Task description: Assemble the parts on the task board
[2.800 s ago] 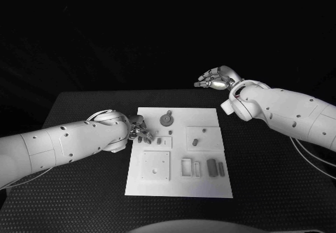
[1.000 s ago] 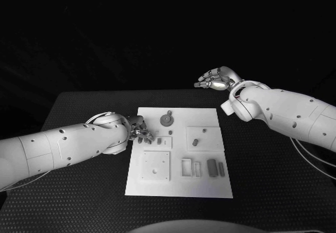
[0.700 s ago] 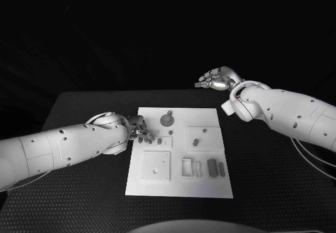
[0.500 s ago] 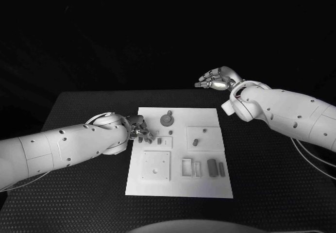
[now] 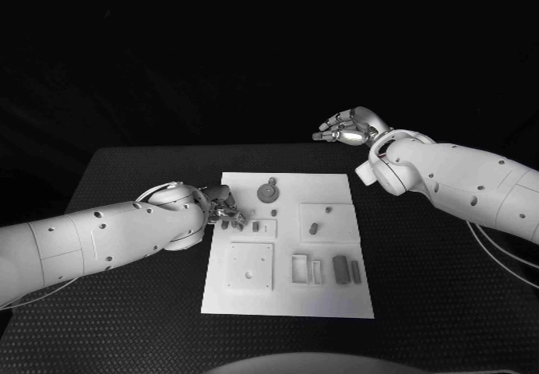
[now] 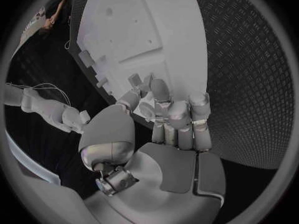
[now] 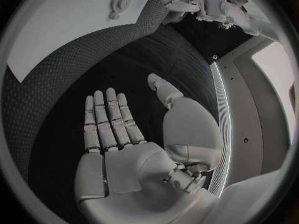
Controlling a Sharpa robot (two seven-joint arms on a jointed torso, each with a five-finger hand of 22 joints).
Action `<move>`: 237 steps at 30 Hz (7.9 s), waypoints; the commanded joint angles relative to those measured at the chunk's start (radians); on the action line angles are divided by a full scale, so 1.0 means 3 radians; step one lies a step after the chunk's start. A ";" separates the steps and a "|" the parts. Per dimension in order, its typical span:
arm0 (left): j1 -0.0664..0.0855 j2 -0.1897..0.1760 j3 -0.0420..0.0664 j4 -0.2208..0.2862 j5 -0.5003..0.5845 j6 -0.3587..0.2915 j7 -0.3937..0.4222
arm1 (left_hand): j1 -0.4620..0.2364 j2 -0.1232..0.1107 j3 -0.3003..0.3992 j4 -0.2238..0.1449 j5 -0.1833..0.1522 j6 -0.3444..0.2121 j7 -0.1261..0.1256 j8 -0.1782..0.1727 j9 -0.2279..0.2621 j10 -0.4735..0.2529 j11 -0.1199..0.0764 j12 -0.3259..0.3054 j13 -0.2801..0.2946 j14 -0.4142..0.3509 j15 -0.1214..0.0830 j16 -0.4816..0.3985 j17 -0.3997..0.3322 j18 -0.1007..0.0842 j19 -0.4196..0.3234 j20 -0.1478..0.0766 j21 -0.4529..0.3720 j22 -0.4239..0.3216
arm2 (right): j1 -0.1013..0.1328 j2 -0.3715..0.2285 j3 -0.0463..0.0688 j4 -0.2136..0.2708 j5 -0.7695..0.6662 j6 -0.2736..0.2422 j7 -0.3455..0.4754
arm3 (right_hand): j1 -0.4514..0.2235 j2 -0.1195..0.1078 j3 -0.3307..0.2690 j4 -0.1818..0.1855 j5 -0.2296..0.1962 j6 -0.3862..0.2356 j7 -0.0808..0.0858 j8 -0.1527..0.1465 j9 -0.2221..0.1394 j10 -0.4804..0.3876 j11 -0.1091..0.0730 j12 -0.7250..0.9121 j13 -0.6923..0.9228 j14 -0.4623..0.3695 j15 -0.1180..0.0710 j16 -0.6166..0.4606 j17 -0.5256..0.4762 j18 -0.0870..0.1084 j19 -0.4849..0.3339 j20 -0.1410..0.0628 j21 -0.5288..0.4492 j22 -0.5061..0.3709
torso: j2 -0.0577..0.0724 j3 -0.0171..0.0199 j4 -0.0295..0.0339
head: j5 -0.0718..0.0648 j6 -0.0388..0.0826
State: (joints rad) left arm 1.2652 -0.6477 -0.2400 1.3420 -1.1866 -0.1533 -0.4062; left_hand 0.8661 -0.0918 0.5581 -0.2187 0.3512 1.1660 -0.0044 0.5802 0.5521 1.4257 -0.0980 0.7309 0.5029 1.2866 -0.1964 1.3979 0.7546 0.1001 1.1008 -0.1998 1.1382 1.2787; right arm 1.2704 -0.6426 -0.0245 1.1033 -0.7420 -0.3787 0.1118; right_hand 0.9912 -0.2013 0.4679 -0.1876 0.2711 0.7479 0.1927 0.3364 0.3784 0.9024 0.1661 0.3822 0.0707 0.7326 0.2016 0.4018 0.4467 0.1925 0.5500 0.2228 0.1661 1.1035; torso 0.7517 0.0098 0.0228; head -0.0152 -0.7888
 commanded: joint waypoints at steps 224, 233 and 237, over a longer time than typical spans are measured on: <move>-0.0215 0.0925 0.0128 -0.1113 -0.1135 -0.0012 0.1591 | 0.1170 -0.0012 0.0306 -0.0238 -0.0643 -0.0525 0.0366 -0.0640 -0.0272 -0.0414 0.0462 -0.1905 -0.0775 -0.0563 0.0420 -0.0186 -0.0461 0.0087 -0.0435 0.0148 -0.0438 0.0101 | -0.0036 0.0054 0.0001 -0.0008 0.0006 0.0047 0.0009 | -0.0044 0.0010 -0.0012 0.0051 0.0034 -0.0033 0.0083 0.0029 -0.0014 -0.0011 0.0031 -0.0016 -0.0004 -0.0037 0.0009 0.0032 -0.0035 -0.0040 0.0034 0.0004 -0.0069 0.0046 | 0.0000 0.0001 -0.0003 | -0.0166 0.0088; -0.0223 0.0911 0.0122 -0.1130 -0.1109 -0.0260 0.1675 | 0.1184 -0.0002 0.0306 -0.0238 -0.0627 -0.0500 0.0357 -0.0636 -0.0268 -0.0387 0.0452 -0.1905 -0.0767 -0.0537 0.0410 -0.0185 -0.0472 0.0084 -0.0417 0.0139 -0.0439 0.0098 | -0.0036 0.0049 0.0001 -0.0002 0.0006 0.0047 0.0010 | -0.0044 0.0010 -0.0012 0.0052 0.0034 -0.0033 0.0083 0.0030 -0.0014 -0.0011 0.0031 -0.0016 -0.0004 -0.0037 0.0009 0.0033 -0.0036 -0.0040 0.0034 0.0004 -0.0070 0.0046 | -0.0001 0.0001 0.0002 | -0.0164 0.0093; -0.0225 0.0897 0.0122 -0.1112 -0.1060 -0.0391 0.1727 | 0.1191 0.0005 0.0309 -0.0238 -0.0619 -0.0491 0.0354 -0.0634 -0.0267 -0.0370 0.0447 -0.1901 -0.0763 -0.0522 0.0404 -0.0183 -0.0475 0.0084 -0.0406 0.0134 -0.0437 0.0097 | -0.0036 0.0048 0.0001 -0.0001 0.0006 0.0045 0.0011 | -0.0044 0.0010 -0.0012 0.0052 0.0034 -0.0033 0.0083 0.0030 -0.0014 -0.0011 0.0031 -0.0016 -0.0004 -0.0037 0.0009 0.0033 -0.0036 -0.0040 0.0034 0.0004 -0.0070 0.0046 | 0.0000 0.0001 -0.0001 | -0.0161 0.0097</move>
State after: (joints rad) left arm 1.2060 -0.3774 -0.1981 1.0095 -1.5108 -0.2445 0.0991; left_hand 1.2005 -0.1023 0.6447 -0.2884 0.1597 1.0139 0.1022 0.3865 0.4703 1.2892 0.0212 0.1561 0.2735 1.1228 -0.0754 1.3398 0.6129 0.0586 0.9711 -0.1437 1.0027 1.3079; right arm 1.2598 -0.6282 -0.0242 1.1012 -0.7385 -0.3759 0.1087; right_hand 0.9835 -0.2013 0.4652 -0.1794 0.2750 0.7447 0.1959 0.3396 0.3750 0.8989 0.1696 0.3822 0.0707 0.7308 0.2033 0.4058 0.4377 0.1924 0.5536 0.2263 0.1508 1.1163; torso 0.7517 0.0098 0.0228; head -0.0641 -0.7607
